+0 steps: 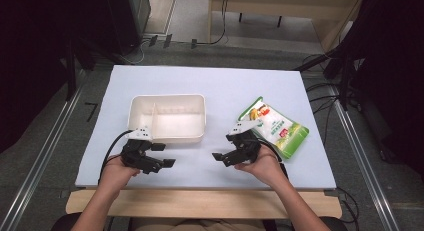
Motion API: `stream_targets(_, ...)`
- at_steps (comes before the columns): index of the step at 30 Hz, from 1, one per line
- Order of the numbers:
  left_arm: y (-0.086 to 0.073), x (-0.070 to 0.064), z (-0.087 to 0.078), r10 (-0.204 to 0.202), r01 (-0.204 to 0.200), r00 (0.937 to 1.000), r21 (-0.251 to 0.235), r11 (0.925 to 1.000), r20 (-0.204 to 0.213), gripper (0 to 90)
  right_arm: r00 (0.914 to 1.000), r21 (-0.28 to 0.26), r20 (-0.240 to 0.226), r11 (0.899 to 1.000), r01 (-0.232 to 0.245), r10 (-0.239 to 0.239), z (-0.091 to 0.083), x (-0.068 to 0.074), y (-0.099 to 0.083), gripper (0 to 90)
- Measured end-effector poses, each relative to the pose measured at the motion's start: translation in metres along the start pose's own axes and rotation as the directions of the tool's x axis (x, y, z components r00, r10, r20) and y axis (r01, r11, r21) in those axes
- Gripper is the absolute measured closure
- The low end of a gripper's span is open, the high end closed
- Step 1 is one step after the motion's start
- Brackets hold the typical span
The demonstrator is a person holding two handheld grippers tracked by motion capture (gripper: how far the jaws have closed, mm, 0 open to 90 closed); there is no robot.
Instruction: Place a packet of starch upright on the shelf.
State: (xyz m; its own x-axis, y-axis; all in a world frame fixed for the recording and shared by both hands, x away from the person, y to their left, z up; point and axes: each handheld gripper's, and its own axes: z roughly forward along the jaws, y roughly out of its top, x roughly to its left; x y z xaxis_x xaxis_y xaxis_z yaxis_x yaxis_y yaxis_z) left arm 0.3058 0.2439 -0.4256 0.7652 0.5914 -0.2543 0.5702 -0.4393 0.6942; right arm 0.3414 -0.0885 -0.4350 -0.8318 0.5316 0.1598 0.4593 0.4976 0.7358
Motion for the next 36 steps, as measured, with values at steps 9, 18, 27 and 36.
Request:
stream_targets(9, 0.002, -0.002, 0.002, 0.006, -0.006, 1.0000, 0.013, 0.9999, 0.000, 25.0, 0.9994, 0.021, -0.013, 0.999, -0.032, 0.032, 0.002, -0.004, -0.004, 25.0)
stream_targets(18, 0.002, -0.003, 0.001, -0.002, 0.002, 0.9998, 0.008, 1.0000, 0.018, 25.4, 0.9990, -0.003, -0.006, 0.999, -0.044, 0.044, -0.001, -0.007, -0.003, 32.1)
stream_targets(27, 0.001, -0.002, 0.001, -0.006, 0.006, 1.0000, -0.007, 1.0000, 0.000, 26.9, 0.9979, 0.002, -0.031, 0.998, -0.057, 0.057, -0.003, -0.009, -0.001, 36.3)
stream_targets(36, -0.001, 0.001, -0.007, -0.067, 0.067, 0.9977, -0.003, 0.9978, -0.006, 26.9, 0.9975, 0.003, -0.017, 0.998, -0.069, 0.069, -0.011, -0.015, 0.000, 36.4)
